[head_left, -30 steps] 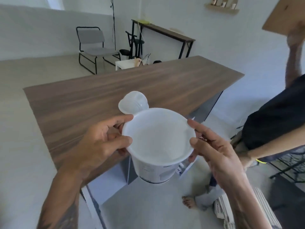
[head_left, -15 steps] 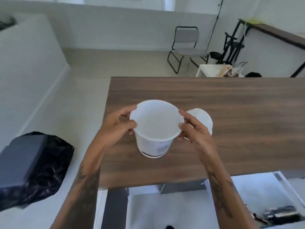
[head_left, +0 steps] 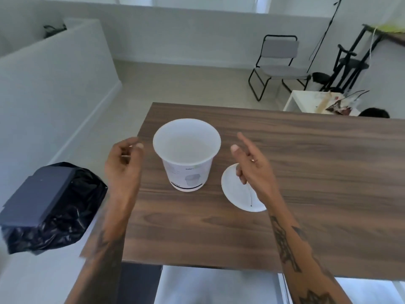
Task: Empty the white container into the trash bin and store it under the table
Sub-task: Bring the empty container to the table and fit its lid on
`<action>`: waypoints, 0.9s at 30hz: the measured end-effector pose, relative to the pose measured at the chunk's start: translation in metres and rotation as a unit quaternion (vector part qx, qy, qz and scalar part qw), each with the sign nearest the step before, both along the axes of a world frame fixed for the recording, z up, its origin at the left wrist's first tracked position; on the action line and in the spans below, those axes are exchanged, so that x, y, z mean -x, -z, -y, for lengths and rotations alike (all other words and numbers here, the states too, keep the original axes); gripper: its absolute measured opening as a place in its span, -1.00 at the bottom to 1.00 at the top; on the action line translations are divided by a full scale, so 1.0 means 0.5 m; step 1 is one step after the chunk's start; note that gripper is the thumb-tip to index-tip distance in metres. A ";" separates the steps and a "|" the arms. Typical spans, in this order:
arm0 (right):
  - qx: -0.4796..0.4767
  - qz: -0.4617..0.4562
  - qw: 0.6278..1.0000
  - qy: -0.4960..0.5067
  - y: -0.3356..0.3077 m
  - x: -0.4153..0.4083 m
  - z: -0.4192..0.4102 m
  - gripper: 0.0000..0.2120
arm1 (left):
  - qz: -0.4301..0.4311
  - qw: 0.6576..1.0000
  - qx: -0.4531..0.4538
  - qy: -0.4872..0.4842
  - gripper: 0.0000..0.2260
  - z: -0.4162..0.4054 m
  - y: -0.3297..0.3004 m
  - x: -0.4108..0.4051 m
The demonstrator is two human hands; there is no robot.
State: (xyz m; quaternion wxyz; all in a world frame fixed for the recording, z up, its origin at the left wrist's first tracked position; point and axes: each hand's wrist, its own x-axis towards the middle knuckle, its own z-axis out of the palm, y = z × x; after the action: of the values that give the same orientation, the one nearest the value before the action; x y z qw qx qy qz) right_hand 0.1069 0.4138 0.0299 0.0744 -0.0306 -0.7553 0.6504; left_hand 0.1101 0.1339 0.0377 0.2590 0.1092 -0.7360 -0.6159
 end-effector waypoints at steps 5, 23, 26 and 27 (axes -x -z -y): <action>-0.082 -0.036 0.980 0.178 0.045 -0.030 -0.138 -0.62 | -0.042 0.984 0.050 0.167 -0.90 -0.173 0.081 -0.131; -0.049 -0.027 0.988 0.142 0.079 -0.166 -0.150 -0.57 | 0.012 0.924 0.224 0.311 -0.21 -0.362 0.114 -0.115; -0.040 -0.104 0.984 0.140 -0.037 -0.165 -0.131 -0.55 | -0.121 0.923 0.287 0.227 -0.24 -0.336 -0.011 -0.116; -0.039 -0.129 0.982 0.129 -0.079 -0.159 -0.116 -0.55 | -0.162 0.919 0.303 0.195 -0.25 -0.321 -0.053 -0.113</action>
State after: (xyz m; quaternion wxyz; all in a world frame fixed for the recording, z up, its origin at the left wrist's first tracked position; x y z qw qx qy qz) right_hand 0.1863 0.4717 0.0694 0.2555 -0.0413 -0.7538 0.6040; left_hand 0.1664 0.2944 0.0644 0.2704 -0.2213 -0.8420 -0.4110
